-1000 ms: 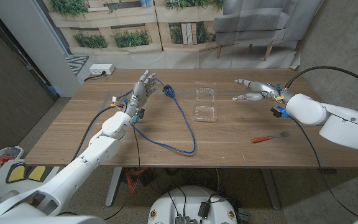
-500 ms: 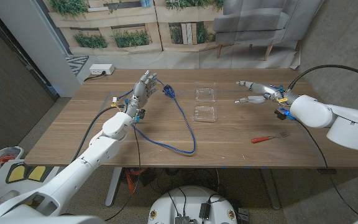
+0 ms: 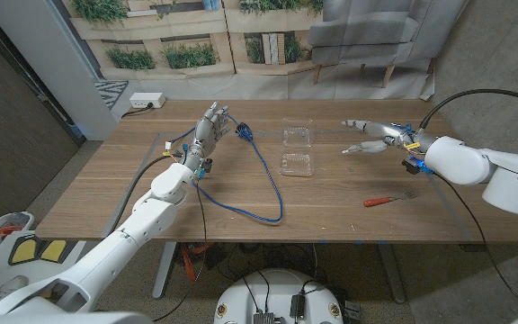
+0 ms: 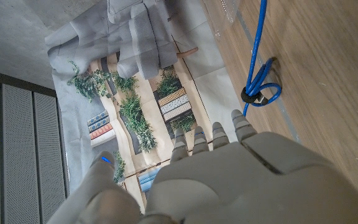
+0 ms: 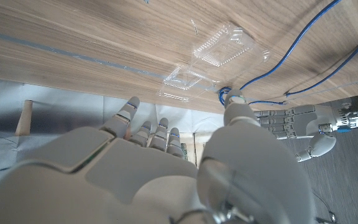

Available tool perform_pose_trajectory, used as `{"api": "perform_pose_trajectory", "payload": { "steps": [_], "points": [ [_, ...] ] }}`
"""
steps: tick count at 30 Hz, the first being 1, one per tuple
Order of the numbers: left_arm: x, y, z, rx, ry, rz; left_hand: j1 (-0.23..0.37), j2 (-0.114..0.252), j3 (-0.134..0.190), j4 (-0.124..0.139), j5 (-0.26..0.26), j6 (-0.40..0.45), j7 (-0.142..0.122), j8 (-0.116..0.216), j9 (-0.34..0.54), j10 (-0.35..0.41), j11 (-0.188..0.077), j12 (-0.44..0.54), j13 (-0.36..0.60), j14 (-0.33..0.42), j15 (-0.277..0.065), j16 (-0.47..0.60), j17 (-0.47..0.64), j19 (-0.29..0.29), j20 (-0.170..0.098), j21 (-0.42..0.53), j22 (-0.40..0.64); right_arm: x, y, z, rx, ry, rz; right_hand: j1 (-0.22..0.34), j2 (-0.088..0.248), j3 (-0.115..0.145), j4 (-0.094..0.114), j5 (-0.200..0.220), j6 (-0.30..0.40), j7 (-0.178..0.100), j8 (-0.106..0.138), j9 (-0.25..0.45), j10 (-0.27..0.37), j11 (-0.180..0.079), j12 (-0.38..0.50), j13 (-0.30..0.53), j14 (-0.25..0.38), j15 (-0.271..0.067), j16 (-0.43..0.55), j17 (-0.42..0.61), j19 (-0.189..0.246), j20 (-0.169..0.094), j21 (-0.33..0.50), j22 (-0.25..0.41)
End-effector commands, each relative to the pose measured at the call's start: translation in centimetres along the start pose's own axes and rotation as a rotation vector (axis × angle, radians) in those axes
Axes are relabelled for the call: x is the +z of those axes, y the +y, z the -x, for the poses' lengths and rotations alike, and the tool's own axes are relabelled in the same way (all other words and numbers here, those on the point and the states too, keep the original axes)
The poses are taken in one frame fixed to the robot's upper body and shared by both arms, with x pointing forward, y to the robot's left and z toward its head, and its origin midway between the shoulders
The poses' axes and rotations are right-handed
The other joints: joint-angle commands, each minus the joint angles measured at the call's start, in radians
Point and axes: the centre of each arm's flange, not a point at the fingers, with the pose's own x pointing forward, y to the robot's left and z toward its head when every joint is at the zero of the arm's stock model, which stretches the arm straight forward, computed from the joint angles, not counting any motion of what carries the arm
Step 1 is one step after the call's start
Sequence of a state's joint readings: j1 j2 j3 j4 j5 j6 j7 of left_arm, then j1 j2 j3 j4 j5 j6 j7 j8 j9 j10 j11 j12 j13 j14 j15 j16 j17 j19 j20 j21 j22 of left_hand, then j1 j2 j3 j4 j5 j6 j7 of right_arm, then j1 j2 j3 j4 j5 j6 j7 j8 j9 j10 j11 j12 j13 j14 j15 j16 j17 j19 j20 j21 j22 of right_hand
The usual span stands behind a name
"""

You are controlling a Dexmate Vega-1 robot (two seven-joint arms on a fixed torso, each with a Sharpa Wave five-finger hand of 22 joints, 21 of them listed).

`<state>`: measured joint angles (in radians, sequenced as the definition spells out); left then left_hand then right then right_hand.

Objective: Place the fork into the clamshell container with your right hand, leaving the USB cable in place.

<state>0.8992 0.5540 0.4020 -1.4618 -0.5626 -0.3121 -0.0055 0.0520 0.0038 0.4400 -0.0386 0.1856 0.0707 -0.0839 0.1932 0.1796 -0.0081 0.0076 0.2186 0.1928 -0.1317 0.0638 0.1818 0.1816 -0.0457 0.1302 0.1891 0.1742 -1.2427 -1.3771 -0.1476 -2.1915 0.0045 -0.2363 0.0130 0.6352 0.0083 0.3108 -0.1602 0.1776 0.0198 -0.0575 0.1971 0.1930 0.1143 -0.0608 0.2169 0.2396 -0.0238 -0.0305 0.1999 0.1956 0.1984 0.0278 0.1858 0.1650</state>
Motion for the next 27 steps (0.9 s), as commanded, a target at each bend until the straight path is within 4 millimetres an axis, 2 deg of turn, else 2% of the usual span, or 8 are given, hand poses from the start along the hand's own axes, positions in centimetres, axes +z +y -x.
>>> {"api": "perform_pose_trajectory", "payload": {
  "steps": [1, 16, 27],
  "points": [
    [0.1, -0.3, 0.0, 0.005, 0.003, -0.007, 0.006, 0.000, 0.000, -0.006, 0.001, 0.009, -0.004, 0.000, 0.001, 0.001, 0.007, 0.000, 0.004, -0.016, 0.001, 0.002, 0.003, -0.007, 0.007, 0.003, 0.003, -0.4, -0.3, 0.9, 0.008, -0.004, 0.040, 0.011, 0.003, 0.002, 0.000, 0.001, 0.019, -0.003, 0.010, 0.004, 0.026, -0.001, 0.015, 0.006, 0.020, -0.100, 0.011, 0.002, 0.024, -0.018, 0.009, 0.002],
    [-0.1, -1.1, -0.6, 0.019, 0.002, -0.011, 0.004, -0.001, -0.002, -0.008, 0.000, 0.014, -0.001, 0.000, 0.001, 0.000, 0.007, 0.000, 0.004, -0.018, 0.003, 0.004, 0.003, -0.010, 0.006, 0.003, 0.003, -1.1, -0.4, 1.6, 0.048, -0.006, 0.063, 0.021, 0.000, 0.001, 0.000, 0.001, 0.038, -0.004, 0.014, 0.004, 0.047, -0.008, 0.026, 0.007, 0.039, -0.106, 0.015, 0.001, 0.040, -0.015, 0.010, 0.002],
    [-0.2, -0.8, -1.1, 0.038, 0.001, -0.016, 0.005, 0.000, -0.002, -0.010, 0.000, 0.036, -0.002, 0.006, 0.001, 0.015, 0.002, 0.005, 0.004, -0.011, -0.002, 0.007, 0.003, -0.006, 0.004, 0.005, 0.003, -1.2, -1.1, 1.3, 0.068, 0.000, 0.089, 0.026, -0.001, 0.001, 0.000, 0.002, 0.040, -0.003, 0.013, 0.003, 0.050, -0.007, 0.028, 0.007, 0.042, -0.106, 0.014, 0.001, 0.049, -0.013, 0.011, 0.002]
  ]
}}
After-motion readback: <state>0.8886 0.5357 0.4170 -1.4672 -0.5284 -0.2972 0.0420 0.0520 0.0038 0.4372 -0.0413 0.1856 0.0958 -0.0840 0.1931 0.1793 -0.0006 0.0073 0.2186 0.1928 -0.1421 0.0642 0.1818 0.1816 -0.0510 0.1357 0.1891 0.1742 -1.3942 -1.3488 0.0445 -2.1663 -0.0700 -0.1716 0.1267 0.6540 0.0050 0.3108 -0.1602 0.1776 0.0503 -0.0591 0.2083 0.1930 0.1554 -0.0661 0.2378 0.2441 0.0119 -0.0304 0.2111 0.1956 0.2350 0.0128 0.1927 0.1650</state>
